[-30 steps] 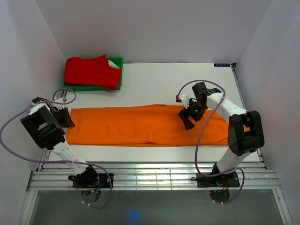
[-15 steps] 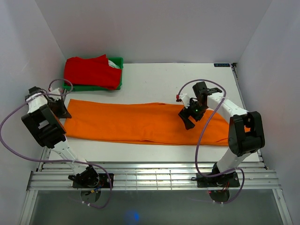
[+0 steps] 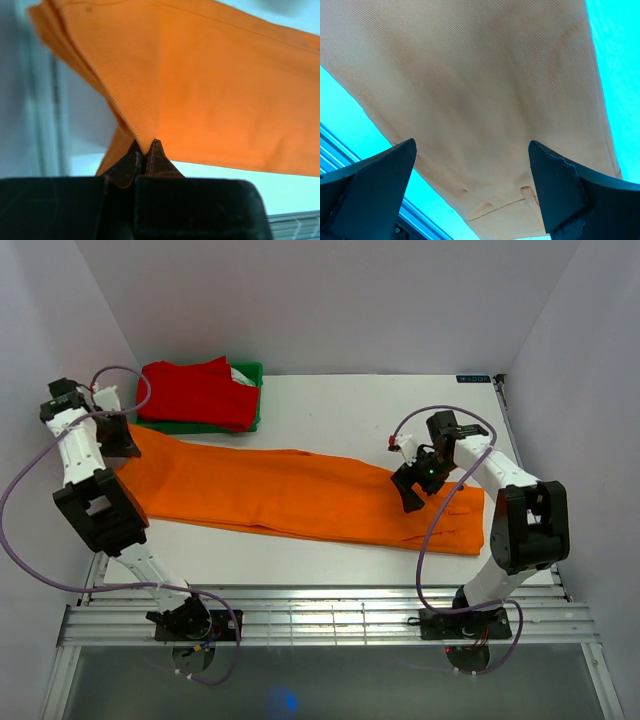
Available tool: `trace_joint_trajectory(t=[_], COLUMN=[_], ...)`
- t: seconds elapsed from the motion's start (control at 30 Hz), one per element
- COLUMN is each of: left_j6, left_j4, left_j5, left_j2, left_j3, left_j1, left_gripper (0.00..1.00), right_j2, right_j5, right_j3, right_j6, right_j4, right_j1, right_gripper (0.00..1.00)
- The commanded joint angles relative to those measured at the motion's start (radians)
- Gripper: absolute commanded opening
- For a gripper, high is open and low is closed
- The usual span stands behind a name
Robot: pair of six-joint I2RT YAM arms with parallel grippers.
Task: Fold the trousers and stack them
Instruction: Fold the trousers
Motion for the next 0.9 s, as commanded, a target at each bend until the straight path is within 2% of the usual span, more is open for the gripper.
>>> trace_joint_trajectory(t=[0.0, 0.07, 0.1, 0.27, 0.3, 0.4, 0.57, 0.77, 0.87], left_j6=[-0.116, -0.197, -0.225, -0.429, -0.453, -0.549, -0.642, -0.78, -0.855], left_j4=[-0.054, -0.042, -0.03, 0.056, 0.099, 0.197, 0.344, 0.486, 0.558], left_j5=[0.086, 0.121, 0.126, 0.159, 0.155, 0.147, 0.136, 0.075, 0.052], left_j2=[-0.136, -0.159, -0.176, -0.188, -0.19, -0.188, -0.179, -0.156, -0.141], left_j3=[-0.059, -0.094, -0.123, -0.186, -0.195, -0.251, -0.333, -0.412, -0.453], left_j1=[-0.165, -0.233, -0.304, -0.469, -0.516, -0.624, -0.794, -0.937, -0.966], left_gripper=[0.0, 0.0, 0.0, 0.0, 0.0, 0.0, 0.0, 0.0, 0.0], right_j2=[-0.049, -0.057, -0.057, -0.06, -0.059, -0.054, -0.045, -0.02, -0.019], right_j5=[-0.046, -0.06, -0.067, -0.081, -0.081, -0.078, -0.063, -0.09, -0.087], right_j3=[0.042, 0.052, 0.057, 0.08, 0.083, 0.095, 0.117, 0.149, 0.148], right_j6=[-0.029, -0.042, -0.047, -0.09, -0.098, -0.122, -0.148, -0.179, -0.185], right_j4=[-0.042, -0.053, -0.067, -0.107, -0.114, -0.136, -0.157, -0.216, -0.232], right_j1=[-0.057, -0.086, -0.115, -0.2, -0.251, -0.307, -0.364, -0.468, -0.502], right_gripper=[0.98, 0.98, 0.98, 0.98, 0.97, 0.97, 0.96, 0.94, 0.93])
